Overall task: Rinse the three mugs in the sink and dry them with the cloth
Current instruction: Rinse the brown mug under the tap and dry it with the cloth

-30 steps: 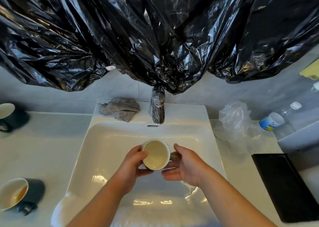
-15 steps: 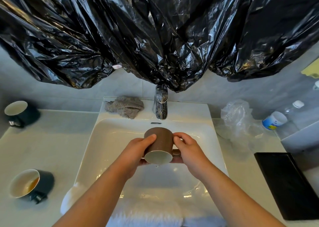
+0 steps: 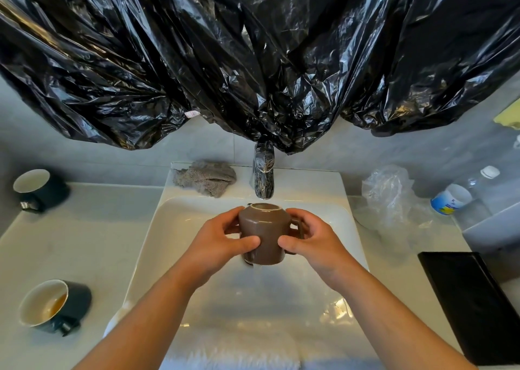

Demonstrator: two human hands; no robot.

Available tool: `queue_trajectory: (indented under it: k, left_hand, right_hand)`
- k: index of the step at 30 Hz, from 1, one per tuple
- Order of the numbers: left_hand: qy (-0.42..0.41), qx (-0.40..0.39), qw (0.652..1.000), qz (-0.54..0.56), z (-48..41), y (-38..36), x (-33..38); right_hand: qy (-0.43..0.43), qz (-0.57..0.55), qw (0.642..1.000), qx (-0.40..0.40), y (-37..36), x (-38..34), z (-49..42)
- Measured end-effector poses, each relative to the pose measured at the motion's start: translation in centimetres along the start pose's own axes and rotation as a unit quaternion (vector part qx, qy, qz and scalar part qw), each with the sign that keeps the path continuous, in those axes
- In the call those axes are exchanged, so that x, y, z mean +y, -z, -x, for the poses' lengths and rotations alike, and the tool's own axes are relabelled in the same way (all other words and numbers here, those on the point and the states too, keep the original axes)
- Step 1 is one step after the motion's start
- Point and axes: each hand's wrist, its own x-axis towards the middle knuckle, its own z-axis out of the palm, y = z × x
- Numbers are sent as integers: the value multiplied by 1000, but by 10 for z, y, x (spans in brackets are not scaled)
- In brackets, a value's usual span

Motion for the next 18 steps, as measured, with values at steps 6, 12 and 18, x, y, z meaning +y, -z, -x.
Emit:
queue_trajectory:
  k: [6,12,18]
  left_hand:
    - [-28,11,997,-71,1,6,7]
    - [-68,12,994,-80,8,7,9]
    - [-114,21,988,-99,15,9,18]
  right_hand:
    - [49,98,994,-2,2,-17,9]
    - [94,112,989,-2,5,-20,18]
    - [147,168,975,16,6,-30,28]
